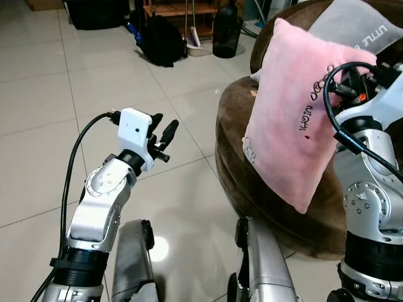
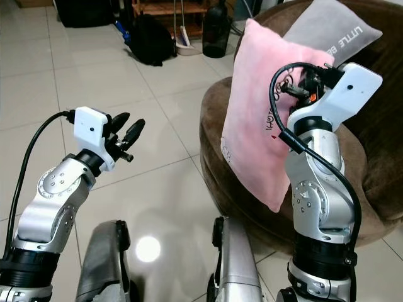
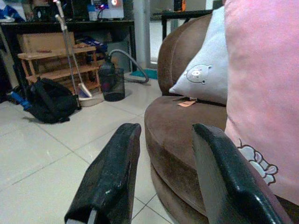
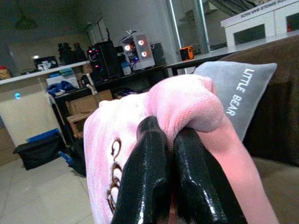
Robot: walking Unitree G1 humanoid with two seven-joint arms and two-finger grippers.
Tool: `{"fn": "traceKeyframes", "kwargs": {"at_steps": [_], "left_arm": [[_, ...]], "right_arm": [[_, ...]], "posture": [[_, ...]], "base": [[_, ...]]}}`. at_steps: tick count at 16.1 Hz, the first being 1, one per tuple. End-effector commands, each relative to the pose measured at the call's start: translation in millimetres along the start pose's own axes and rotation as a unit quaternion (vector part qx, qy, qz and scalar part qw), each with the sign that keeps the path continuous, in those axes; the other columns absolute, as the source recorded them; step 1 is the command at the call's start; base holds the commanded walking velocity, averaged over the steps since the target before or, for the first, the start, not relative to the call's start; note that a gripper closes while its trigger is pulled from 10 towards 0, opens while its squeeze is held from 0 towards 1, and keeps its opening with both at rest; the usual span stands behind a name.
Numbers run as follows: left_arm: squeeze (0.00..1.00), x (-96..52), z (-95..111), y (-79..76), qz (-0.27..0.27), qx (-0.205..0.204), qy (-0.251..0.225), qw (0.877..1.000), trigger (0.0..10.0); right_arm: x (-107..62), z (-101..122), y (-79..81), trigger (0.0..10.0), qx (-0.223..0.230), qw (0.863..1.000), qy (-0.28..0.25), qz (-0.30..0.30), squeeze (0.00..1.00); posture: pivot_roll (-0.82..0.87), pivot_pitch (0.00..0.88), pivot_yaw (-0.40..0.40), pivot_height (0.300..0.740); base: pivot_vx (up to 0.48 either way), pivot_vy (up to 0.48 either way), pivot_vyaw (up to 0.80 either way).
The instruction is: Move the pillow to the sofa from floor
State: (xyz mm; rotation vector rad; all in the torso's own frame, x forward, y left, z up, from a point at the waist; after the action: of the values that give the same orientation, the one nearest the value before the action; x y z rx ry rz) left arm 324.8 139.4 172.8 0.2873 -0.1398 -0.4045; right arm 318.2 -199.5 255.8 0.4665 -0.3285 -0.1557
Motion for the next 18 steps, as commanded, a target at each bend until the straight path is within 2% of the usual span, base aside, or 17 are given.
{"fn": "traceKeyframes", "kwargs": {"at_steps": [1, 3, 6, 9, 12, 14, 16, 18], "left_arm": [[0.00, 2.7, 0, -2.3, 0.001, 0.004, 0.007, 1.000, 10.0], [0.00, 4.6, 1, -9.8, -0.007, 0.003, 0.001, 1.000, 10.0], [0.00, 3.9, -9, -18.9, -0.017, -0.009, 0.014, 1.000, 10.0], [0.00, 4.4, -9, -27.5, -0.028, 0.009, 0.014, 0.999, 10.0], [0.00, 5.1, -4, -26.6, -0.028, 0.012, -0.005, 1.000, 10.0], [0.00, 5.2, -6, -24.7, -0.024, 0.000, -0.001, 1.000, 10.0], [0.00, 5.7, -8, -24.2, -0.022, 0.004, 0.003, 1.000, 10.0], [0.00, 6.1, -9, -27.8, -0.026, 0.004, 0.002, 1.000, 10.0]], "right_arm": [[-1.6, 0, -6.1, 10.0, -0.006, 1.000, -0.003, -0.015, 0.00], [-4.8, -2, -10.7, 10.0, -0.015, 1.000, -0.001, -0.025, 0.00], [-16.0, -11, -18.7, 10.0, -0.047, 0.998, 0.006, -0.037, 0.00], [-26.3, -18, -26.4, 10.0, -0.054, 0.997, 0.011, -0.052, 0.00], [-36.2, -25, -29.0, 10.0, -0.057, 0.996, 0.019, -0.061, 0.00], [-44.8, -31, -31.6, 10.0, -0.067, 0.995, 0.026, -0.065, 0.00], [-49.7, -35, -35.8, 10.0, -0.074, 0.994, 0.032, -0.071, 0.00], [-56.5, -40, -46.3, 10.0, -0.082, 0.992, 0.044, -0.084, 0.00]], "posture": [[0.01, 0.016, -0.044, 0.556], [0.01, 0.014, -0.035, 0.571], [0.00, 0.007, -0.030, 0.601], [0.00, 0.005, -0.025, 0.631], [0.00, 0.005, -0.015, 0.666], [-0.01, 0.007, -0.008, 0.686], [-0.01, 0.010, -0.006, 0.701], [-0.01, 0.007, -0.004, 0.721]], "base": [[0.000, 0.000, 0.00], [0.000, 0.000, 0.00], [0.000, 0.000, 0.00], [0.000, 0.000, 0.00], [0.000, 0.000, 0.00], [0.000, 0.000, 0.00], [0.000, 0.000, 0.00], [0.000, 0.000, 0.00]]}}
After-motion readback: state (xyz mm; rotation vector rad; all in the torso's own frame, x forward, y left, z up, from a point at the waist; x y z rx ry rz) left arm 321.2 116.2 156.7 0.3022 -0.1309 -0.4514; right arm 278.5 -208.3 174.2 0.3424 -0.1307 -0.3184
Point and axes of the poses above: a point about 5 cm out from each wrist's last joint towards the gripper, its own x axis pointing out of the wrist towards the gripper, its own z axis along the axis of the wrist's last joint, y = z × x, the point moved 2 cm from there along x, pointing out of the wrist towards the gripper, and after that the axes turned 10 degrees about x, right-handed, at the moved point
